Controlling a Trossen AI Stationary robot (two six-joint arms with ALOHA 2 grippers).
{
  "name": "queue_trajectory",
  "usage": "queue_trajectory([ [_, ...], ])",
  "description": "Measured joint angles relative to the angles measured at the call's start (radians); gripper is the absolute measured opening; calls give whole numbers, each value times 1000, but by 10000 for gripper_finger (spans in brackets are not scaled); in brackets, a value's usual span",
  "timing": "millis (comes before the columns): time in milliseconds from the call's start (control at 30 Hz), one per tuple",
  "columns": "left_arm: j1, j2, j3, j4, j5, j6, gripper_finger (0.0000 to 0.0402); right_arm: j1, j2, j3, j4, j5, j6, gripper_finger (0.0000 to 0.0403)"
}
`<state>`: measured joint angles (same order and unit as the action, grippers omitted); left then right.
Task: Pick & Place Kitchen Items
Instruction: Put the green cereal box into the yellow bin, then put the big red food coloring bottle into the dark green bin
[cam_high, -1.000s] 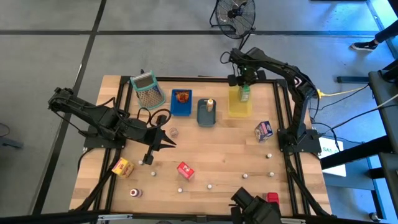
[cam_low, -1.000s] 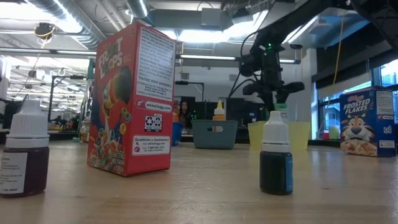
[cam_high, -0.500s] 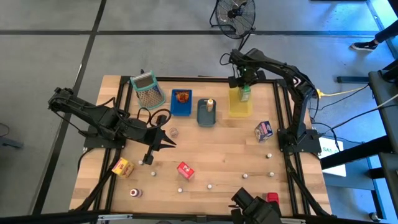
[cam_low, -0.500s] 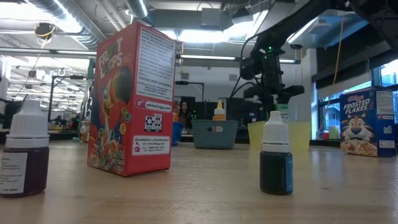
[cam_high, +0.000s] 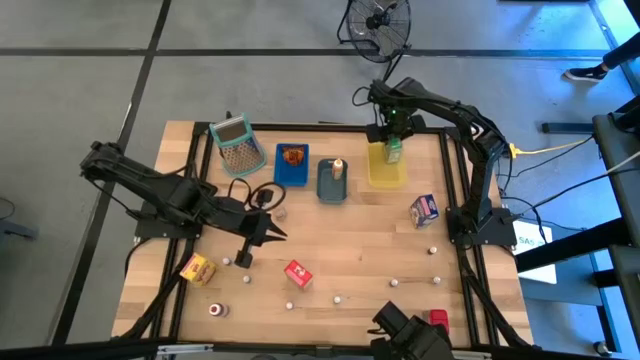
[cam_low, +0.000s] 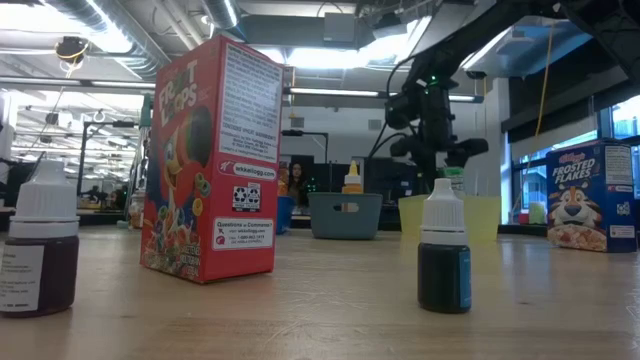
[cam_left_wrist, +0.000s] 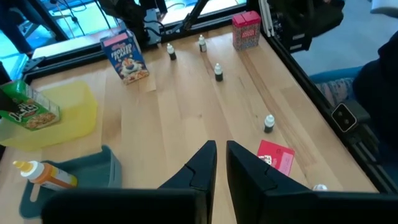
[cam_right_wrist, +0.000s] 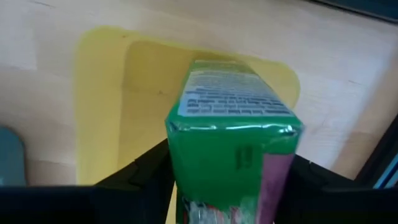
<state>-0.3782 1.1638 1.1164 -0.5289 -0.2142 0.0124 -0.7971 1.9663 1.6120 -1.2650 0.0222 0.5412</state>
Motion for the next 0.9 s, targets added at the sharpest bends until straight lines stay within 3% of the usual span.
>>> queue_trajectory([
  [400,0,2,0,-2,7,1,31,-1,-12,1,-49,0,-10,211],
  [900,0,2,0,-2,7,1,31,13,-153,40,-43,4,-31,211],
])
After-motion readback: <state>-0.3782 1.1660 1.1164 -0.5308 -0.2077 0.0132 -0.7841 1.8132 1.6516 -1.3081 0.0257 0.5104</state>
